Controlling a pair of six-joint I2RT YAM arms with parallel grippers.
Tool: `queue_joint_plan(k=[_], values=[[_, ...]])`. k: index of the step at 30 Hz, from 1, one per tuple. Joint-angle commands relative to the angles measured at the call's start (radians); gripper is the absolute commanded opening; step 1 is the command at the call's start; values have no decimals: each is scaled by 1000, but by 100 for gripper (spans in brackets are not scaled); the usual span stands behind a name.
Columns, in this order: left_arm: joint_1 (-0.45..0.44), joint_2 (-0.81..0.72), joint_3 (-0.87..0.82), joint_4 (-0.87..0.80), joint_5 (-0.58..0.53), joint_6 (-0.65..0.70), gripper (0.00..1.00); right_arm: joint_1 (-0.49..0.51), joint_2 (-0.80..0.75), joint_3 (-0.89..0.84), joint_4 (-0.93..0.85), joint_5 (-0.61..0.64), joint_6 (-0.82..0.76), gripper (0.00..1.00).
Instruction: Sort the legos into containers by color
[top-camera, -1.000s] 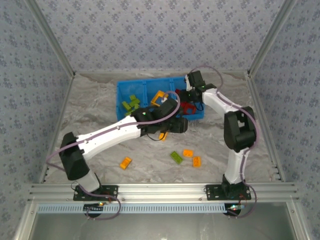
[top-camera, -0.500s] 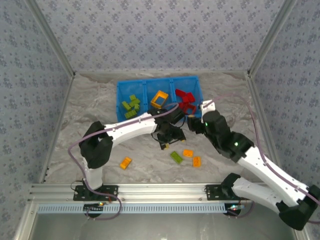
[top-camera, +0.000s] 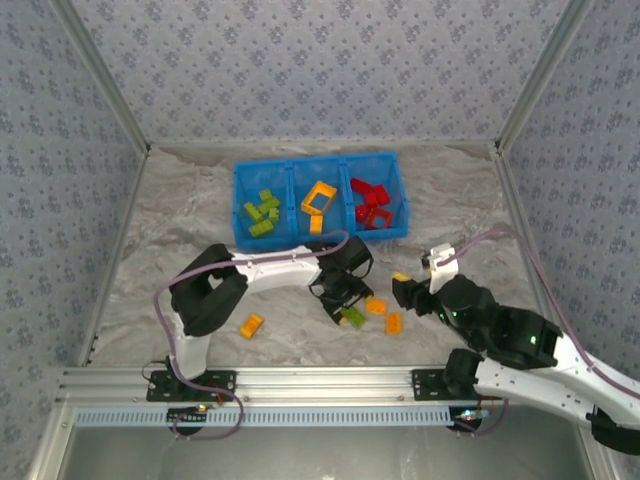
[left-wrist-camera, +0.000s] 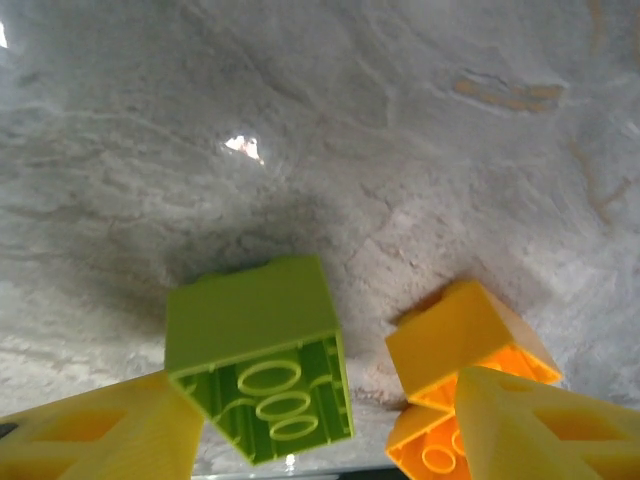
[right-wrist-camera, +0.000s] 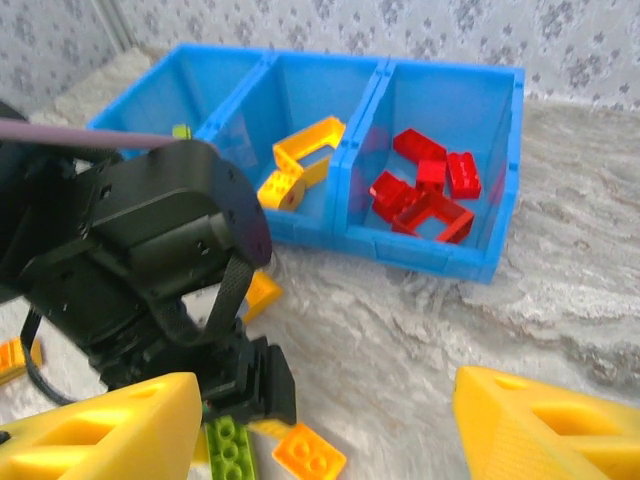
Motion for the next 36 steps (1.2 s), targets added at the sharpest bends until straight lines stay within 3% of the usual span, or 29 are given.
queue_joint_plan(k=[1,6,14,22,26,30,36], values=[[-14,33,13,2,28,-49,64,27,-6,32,-112,19,49,70],[-12,38,28,-39,-16,-27,55,34,-4,26,-88,16,45,70],[-17,47,66,-94,-52,12,30,37,6,7,-65,8,74,70],[26,-120,172,-375,-288,190,26,38,23,7,-9,-34,20,70],[102,-224,223,-536,-454,330,26,38,124,-4,203,-106,-61,71],[240,-292,282,-638,-585,488,26,35,277,16,402,-156,-82,71],[476,-261,345,-528,-572,754,26,-30,495,86,628,-263,-69,72]])
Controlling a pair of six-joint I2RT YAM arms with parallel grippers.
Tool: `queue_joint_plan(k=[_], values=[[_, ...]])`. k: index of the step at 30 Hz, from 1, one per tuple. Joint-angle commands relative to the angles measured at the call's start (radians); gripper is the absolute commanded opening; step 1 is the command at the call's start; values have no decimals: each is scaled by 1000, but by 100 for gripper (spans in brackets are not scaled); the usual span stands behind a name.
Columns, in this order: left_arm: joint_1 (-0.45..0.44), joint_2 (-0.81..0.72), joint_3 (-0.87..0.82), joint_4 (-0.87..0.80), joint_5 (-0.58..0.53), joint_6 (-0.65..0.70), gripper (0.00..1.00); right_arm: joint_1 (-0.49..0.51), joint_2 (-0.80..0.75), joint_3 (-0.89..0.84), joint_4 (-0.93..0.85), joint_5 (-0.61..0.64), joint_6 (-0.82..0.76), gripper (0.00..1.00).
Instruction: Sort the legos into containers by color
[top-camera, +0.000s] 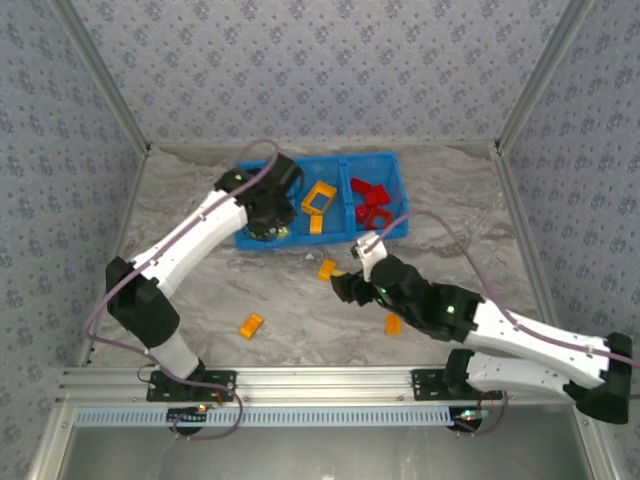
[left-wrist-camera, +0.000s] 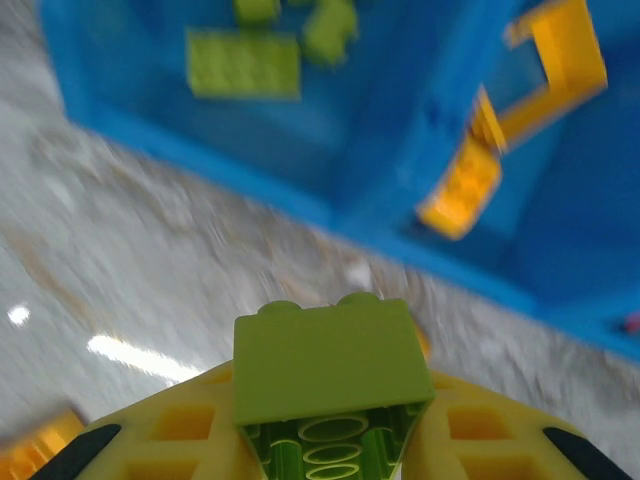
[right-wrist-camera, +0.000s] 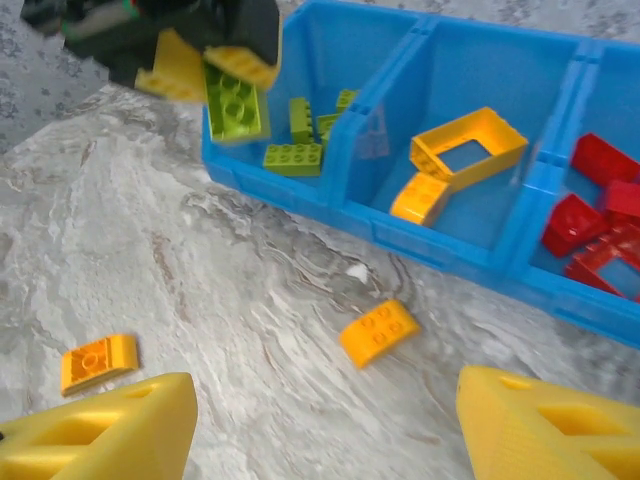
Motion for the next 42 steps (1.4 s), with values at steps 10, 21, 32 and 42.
queue_joint_plan(k=[10,21,32,42], values=[[284,373,293,207,215,419,31,-194,270,252,232,-189,16,72],[296,591,466,183,296,441,35,-224,316,278,230,-176,44,73],[297,581,423,184,304,442,56,-223,338,279,294,-139,41,72],[276,421,386,180,212,421,67,-260,271,302,-144,80,175,69]])
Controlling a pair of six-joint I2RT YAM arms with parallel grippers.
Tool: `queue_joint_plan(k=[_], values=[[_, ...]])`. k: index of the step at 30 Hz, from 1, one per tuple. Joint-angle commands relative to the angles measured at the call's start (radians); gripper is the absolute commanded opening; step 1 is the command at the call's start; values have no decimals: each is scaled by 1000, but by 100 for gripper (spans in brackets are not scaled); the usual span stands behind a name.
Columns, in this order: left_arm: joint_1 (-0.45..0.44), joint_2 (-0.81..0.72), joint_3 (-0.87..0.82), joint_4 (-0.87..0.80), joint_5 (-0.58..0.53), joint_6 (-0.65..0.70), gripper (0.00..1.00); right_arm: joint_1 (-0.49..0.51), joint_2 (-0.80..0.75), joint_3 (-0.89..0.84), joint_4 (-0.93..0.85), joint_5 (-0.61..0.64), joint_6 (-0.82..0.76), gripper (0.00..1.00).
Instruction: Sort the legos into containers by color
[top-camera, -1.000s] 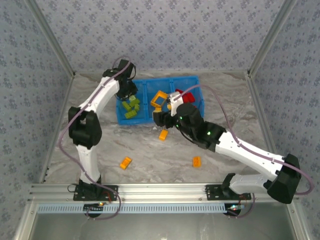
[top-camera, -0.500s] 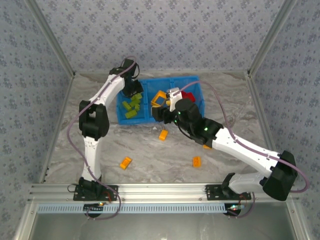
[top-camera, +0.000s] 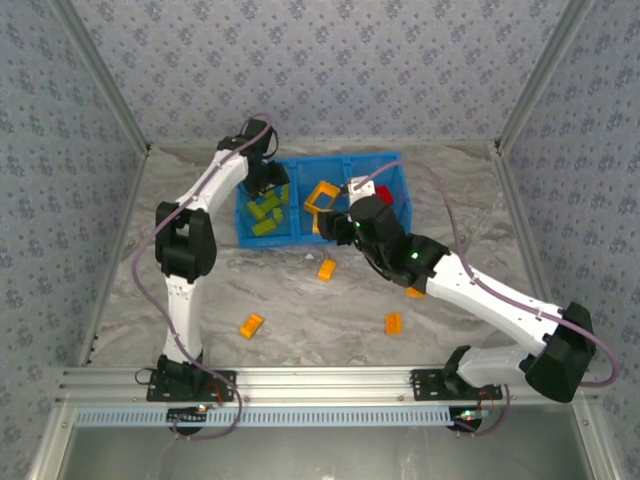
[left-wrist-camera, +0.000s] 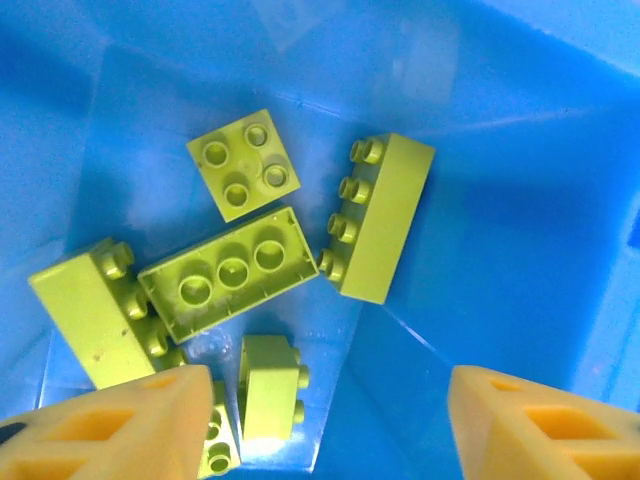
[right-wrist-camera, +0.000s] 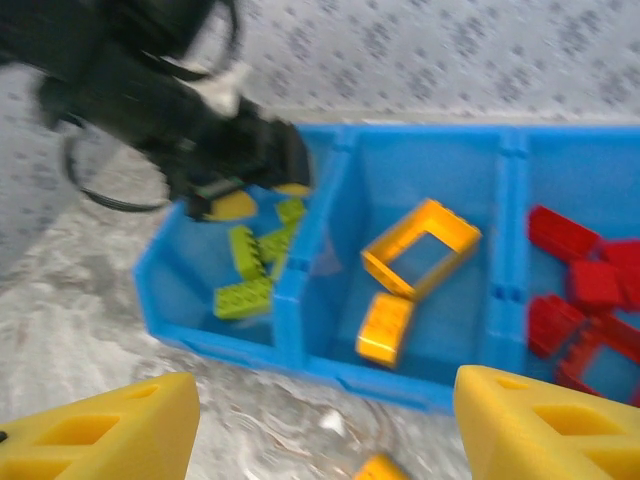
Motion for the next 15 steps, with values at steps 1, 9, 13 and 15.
queue_joint_plan(k=[1,9,13,15], values=[[-25,-151,-25,-3,-60,-4,69,-20,-43,16,-250,108,109,69],[-123,-438,-240,-2,-151,-11,73,-18,-94,-47,-310,106,148,69],[-212,-609,-426,-103,-218,-30,74,-1,-97,-62,-263,63,108,68],[-259,-693,-545,-141,-231,-63,74,23,-96,-73,-221,38,70,69]])
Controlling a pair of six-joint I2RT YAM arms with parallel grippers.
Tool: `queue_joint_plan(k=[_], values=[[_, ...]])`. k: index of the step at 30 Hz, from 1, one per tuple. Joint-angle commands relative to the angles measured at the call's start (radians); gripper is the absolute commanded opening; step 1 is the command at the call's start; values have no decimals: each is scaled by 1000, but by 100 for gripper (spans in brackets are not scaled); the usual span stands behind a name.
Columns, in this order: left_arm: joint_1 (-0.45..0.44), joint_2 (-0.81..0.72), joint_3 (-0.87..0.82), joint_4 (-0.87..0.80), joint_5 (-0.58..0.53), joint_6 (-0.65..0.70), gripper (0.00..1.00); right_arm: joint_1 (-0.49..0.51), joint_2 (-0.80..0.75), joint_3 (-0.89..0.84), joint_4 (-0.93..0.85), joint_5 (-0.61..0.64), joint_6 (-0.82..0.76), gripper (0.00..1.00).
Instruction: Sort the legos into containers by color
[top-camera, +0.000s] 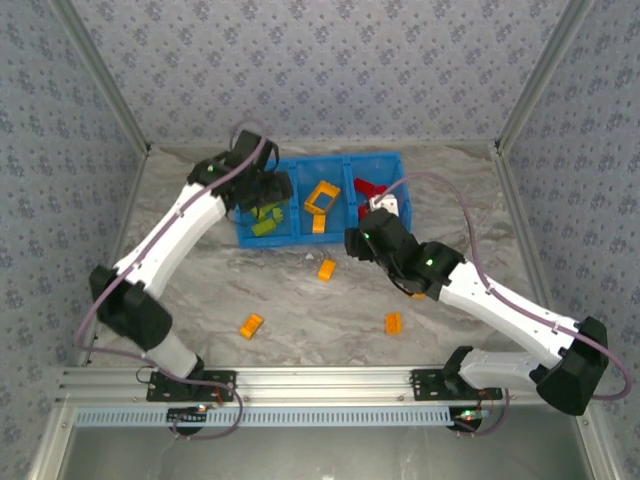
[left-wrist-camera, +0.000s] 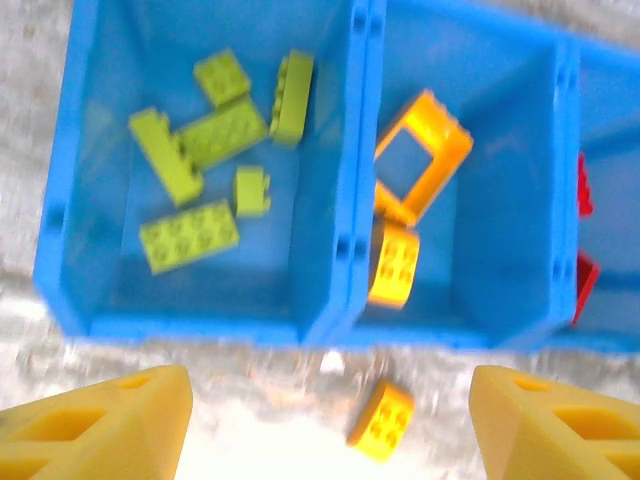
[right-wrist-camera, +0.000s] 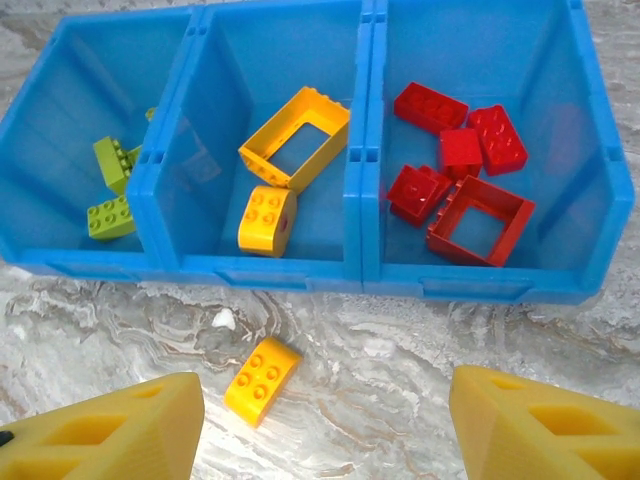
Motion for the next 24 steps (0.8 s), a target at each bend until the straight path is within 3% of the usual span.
queue_joint_plan(k=[1,6,11,15,19,24], values=[[-75,-115,-183,-125,-61,-61,74,37,-10,-16,39,-28,-47,69],[-227,-300,-386,-21,-20,-101,73,-9,8,-16,-174,-6,102,70],[-435,-369,-450,177,16,-51,73,-234,53,-48,-490,-51,377,66],[-538,-312,-431,223,-5,-29,73,-424,34,-175,-417,-203,506,69],[-582,-255,-382,295,25,27,73,-588,68,-231,-336,-333,679,72],[-606,-216,-358,402,49,132,74,-615,178,-171,-290,-413,835,73]])
